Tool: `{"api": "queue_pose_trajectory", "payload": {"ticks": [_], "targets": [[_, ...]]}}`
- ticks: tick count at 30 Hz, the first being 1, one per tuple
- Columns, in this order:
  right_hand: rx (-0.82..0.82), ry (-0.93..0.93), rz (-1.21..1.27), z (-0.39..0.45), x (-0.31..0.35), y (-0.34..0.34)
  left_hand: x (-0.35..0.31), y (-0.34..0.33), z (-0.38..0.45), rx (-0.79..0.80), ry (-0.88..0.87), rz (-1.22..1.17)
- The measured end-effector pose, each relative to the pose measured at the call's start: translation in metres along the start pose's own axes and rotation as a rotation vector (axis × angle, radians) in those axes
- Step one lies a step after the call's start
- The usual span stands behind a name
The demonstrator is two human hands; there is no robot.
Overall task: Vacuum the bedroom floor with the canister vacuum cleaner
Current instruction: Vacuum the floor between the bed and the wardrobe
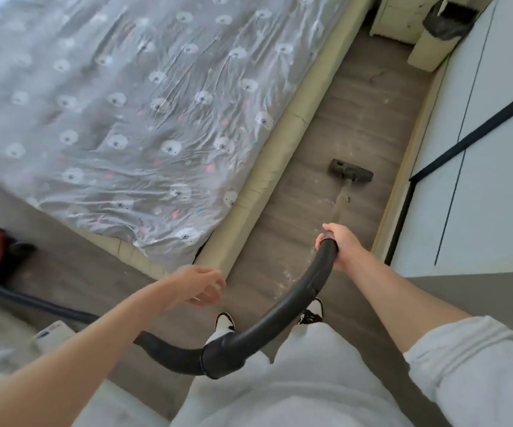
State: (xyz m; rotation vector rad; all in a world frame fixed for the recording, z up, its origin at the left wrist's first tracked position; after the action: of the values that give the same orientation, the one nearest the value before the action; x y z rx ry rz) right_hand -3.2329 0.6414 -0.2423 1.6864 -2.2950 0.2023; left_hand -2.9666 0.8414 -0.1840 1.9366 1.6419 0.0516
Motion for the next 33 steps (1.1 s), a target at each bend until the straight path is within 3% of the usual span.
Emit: {"api": "queue_pose_trajectory", "payload": {"ticks": [4,12,17,19,22,28,33], "targets": [[0.021,0.047,-0.015,-0.003,0.015,-0.023,0.080,0.007,0.020,-0.131,0.103,0.102],[0.017,0.098,-0.007,-0.014,-0.025,-0.048,0.192,0.034,0.047,-0.293,-0.003,-0.031],[0.015,0.153,0.031,-0.031,-0.054,-0.067,0.275,0.045,0.047,-0.123,-0.161,0.318],[0.018,0.167,0.027,-0.039,-0.063,-0.071,0.290,0.035,0.046,-0.122,-0.186,0.326],[0.012,0.198,0.005,-0.050,-0.068,-0.068,0.292,0.006,0.034,-0.094,-0.154,0.152],[0.027,0.191,0.024,-0.068,-0.060,-0.064,0.279,-0.067,-0.007,-0.109,0.028,-0.416],[0.103,0.118,0.042,-0.065,-0.055,-0.068,0.255,-0.078,-0.012,-0.137,0.149,-0.721]]}}
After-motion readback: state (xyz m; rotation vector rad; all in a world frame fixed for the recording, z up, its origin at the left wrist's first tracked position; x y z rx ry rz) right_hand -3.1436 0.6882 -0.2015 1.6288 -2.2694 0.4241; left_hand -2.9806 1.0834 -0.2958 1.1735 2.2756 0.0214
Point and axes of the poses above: each hand's wrist, its own z-axis towards the middle knuckle, its own y-axis out of the back of the hand, x = y × z, the point moved 2 cm from there along z, towards the middle knuckle, and after that the axes turned 15 degrees about -x, right-handed, at the moved point
